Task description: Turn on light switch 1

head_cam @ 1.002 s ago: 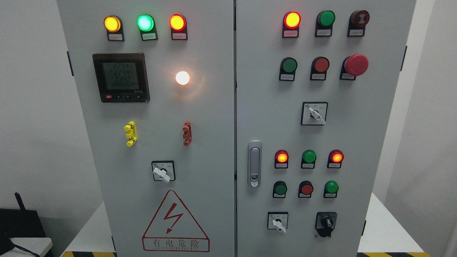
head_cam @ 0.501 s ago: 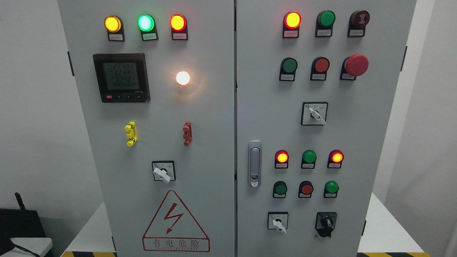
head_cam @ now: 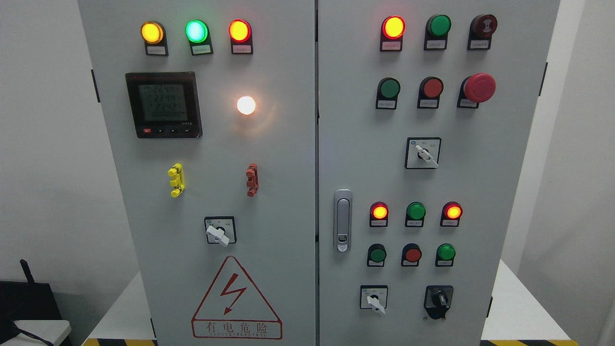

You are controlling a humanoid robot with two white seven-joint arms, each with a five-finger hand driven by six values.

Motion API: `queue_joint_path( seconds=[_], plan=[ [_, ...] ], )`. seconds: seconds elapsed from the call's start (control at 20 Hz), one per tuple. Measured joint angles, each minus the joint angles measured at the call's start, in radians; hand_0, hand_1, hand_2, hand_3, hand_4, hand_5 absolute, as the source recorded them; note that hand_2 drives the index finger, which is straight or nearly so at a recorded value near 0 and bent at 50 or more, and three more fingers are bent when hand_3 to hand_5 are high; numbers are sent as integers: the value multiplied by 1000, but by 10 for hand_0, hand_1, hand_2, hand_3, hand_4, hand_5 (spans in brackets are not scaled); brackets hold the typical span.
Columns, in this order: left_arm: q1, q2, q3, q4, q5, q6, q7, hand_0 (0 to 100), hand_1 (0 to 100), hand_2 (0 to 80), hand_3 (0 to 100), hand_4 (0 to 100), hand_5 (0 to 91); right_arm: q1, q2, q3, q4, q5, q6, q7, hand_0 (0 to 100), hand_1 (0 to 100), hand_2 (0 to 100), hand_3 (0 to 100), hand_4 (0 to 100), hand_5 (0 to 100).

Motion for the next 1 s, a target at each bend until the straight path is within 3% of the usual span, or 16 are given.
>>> queue_joint_path(
  seconds=[0.35,1.0],
  plan=[
    [-47,2,-197,190,-2,203,0,448,42,0,0,30,0,0,0,0,0,0,0,0,120,389,0,0,0,0],
    [-117,-9,-391,337,-6,315,-7,454,19,0,0,1,0,0,0,0,0,0,0,0,120,389,0,0,0,0]
  ],
)
